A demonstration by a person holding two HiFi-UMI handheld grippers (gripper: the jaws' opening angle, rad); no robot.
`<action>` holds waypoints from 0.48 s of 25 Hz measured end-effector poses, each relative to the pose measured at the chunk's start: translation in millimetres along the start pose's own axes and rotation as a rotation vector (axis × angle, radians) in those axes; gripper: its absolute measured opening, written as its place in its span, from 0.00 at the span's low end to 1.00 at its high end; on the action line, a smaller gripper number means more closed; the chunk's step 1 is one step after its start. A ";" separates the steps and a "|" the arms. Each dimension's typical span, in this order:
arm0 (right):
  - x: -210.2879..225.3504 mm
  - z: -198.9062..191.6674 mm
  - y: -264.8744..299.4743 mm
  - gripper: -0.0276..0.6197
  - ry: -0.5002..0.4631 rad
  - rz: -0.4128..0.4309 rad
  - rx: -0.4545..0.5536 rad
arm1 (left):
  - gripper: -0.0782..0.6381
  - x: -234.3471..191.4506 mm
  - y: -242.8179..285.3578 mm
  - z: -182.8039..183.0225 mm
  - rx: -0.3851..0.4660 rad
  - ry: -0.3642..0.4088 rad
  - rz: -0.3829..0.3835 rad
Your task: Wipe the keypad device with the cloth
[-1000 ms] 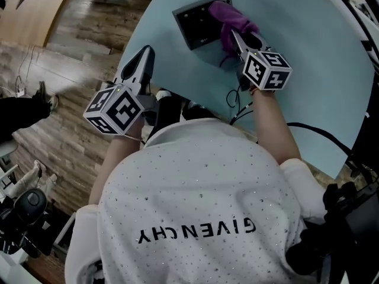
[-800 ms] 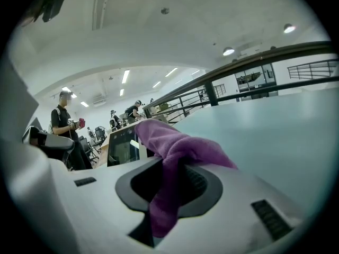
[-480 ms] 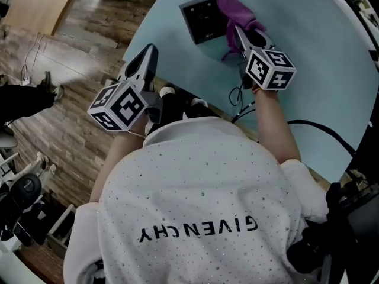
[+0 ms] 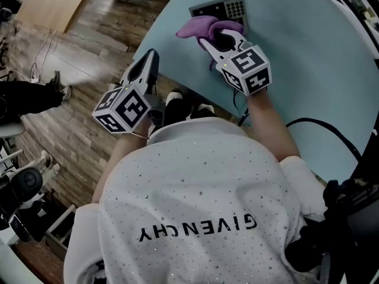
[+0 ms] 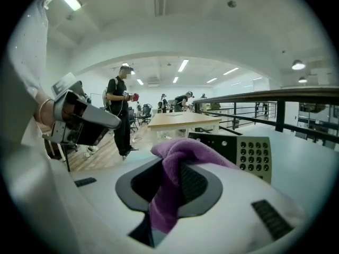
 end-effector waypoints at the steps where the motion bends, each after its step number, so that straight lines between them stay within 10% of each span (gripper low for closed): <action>1: -1.2 -2.5 3.1 0.15 -0.012 0.007 -0.021 | 0.11 -0.1 0.8 2.2 0.004 -0.001 -0.001; 12: 24.8 -18.3 -9.7 0.15 0.048 -0.065 -0.054 | 0.11 -4.5 -2.8 3.1 -0.003 -0.014 0.014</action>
Point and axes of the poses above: the fingertips, and each gripper's own axes: y forward along the fingers, x to its right, z out of its top, the point moved 6 cm from there along -y, backward along the fingers, and after that the axes turned 13 degrees about x, right-handed, at the moved point
